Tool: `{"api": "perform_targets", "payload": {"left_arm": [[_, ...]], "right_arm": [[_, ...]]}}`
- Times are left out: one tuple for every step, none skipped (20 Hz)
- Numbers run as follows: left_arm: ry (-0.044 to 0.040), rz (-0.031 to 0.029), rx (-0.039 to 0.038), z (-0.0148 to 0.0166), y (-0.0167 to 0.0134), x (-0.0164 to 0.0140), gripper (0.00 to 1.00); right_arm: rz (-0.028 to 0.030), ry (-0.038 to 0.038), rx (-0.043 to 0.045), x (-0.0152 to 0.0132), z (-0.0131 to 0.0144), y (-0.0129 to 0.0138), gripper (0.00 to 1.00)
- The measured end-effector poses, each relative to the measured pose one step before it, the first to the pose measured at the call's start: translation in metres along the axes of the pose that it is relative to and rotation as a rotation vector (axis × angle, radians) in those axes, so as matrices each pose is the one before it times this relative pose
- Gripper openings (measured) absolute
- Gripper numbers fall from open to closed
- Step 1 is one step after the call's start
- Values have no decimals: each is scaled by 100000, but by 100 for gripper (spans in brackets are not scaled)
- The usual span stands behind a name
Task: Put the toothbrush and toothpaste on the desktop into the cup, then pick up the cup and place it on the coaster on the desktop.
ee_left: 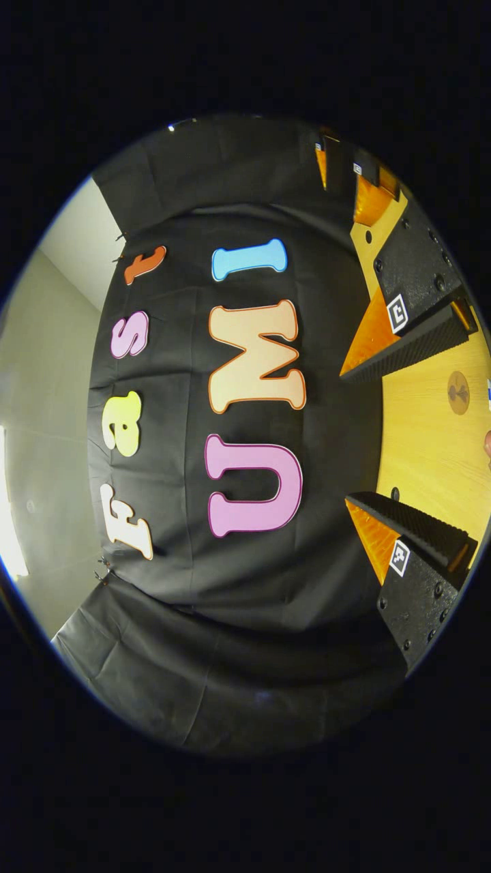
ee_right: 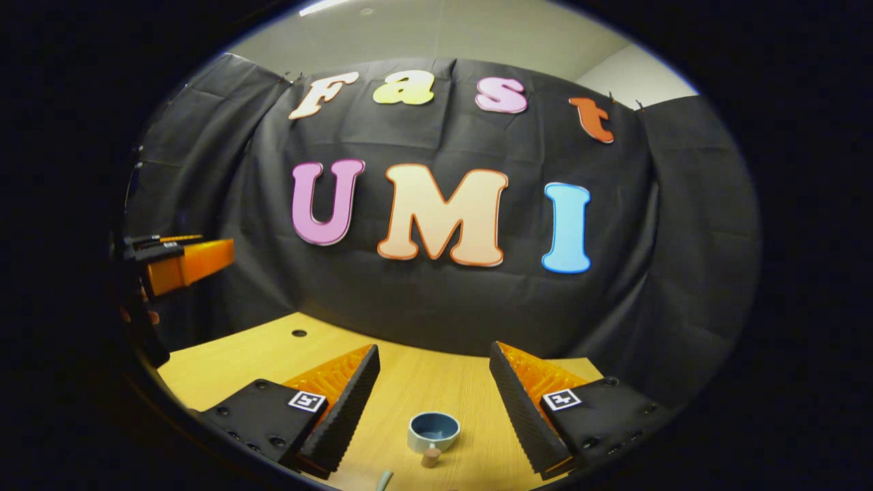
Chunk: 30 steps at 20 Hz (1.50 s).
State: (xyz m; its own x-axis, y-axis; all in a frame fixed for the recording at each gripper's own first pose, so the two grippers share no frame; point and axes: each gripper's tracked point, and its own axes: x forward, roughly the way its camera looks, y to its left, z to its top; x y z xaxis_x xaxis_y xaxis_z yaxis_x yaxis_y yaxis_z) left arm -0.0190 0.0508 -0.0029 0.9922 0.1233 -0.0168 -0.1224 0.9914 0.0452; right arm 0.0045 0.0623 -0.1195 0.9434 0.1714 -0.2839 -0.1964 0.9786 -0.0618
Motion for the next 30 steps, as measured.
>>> {"api": "perform_targets", "payload": {"left_arm": [[-222, 159, 397, 147, 49, -54, 93], [-49, -117, 184, 104, -61, -40, 93], [233, -333, 205, -136, -75, -112, 93], [368, -390, 247, -6, -74, -75, 93], [264, -52, 207, -83, -47, 41, 93], [328, 220, 20, 2, 31, -81, 94], [176, 62, -454, -129, 7, -128, 93], [215, 207, -475, 1, 31, -3, 94], [418, 300, -129, -225, 147, -29, 94], [276, 419, 84, -59, 78, -36, 93], [-91, 276, -36, 20, 128, -50, 93], [-164, 317, -30, 43, 138, 20, 94], [-120, 331, 130, -38, 180, -33, 94], [-56, 400, 249, 28, 171, -26, 94], [87, 270, 125, -133, 154, -41, 93], [103, 419, -45, -75, 196, -88, 93], [54, 275, -180, -69, 268, 1, 94], [231, 415, 21, -39, 219, 24, 94], [221, 526, 40, -198, 297, -78, 94], [110, 424, -60, -34, 307, -65, 94], [199, 374, -74, -46, 257, 33, 94], [203, 401, 25, -87, 218, -9, 93], [251, 370, 19, -191, 205, -7, 93], [364, 262, -7, -191, 161, 59, 93], [196, 81, -16, -92, 190, -19, 93], [283, 68, 103, -109, 56, 25, 93], [255, 16, 134, -188, 175, 10, 93], [311, 41, 77, -143, 0, 7, 94], [356, -117, -70, -157, 43, 118, 93], [367, -93, 9, -150, 136, 27, 94]], "right_arm": [[735, 3057, 381, 138, -1108, 186, 99], [700, 2794, 305, 79, -1068, 190, 99], [601, 3282, -123, 40, -1199, 254, 100], [637, 2686, -324, -17, -1139, 146, 99], [386, 2421, -586, 41, -1065, 130, 100], [149, 2444, -938, 109, -911, 89, 99], [-21, 2309, -944, -1, -987, 63, 99], [-505, 1860, -1518, 91, -867, -38, 99], [-255, 1527, -1460, 16, -869, 23, 99], [148, 1486, -915, 68, -701, 83, 100], [441, 1792, -297, 51, -912, 185, 100], [720, 1949, 154, 83, -847, 286, 100], [653, 1804, 257, 115, -835, 115, 100], [414, 2030, 220, 346, -711, 138, 100], [803, 2221, 708, 244, -621, 374, 100], [959, 2383, 769, 139, -876, 362, 99], [682, 2545, 253, 159, -1025, 304, 100], [303, 2436, 13, 251, -792, 294, 100], [270, 2177, 113, 223, -743, 235, 100], [542, 2217, 293, 203, -810, 121, 100], [341, 2037, 225, 167, -696, 180, 99], [223, 2415, -119, 215, -730, 235, 100], [61, 3109, -548, 372, -913, 224, 99], [200, 2935, -476, 297, -829, 153, 99], [329, 3554, -208, 329, -970, 317, 100], [331, 3249, -312, 233, -885, 244, 100], [-131, 3319, -601, 362, -944, 181, 100], [180, 4204, -782, 298, -1087, 133, 100], [75, 3653, -407, 352, -844, 175, 100], [538, 3092, -411, 285, -691, 211, 100]]}}
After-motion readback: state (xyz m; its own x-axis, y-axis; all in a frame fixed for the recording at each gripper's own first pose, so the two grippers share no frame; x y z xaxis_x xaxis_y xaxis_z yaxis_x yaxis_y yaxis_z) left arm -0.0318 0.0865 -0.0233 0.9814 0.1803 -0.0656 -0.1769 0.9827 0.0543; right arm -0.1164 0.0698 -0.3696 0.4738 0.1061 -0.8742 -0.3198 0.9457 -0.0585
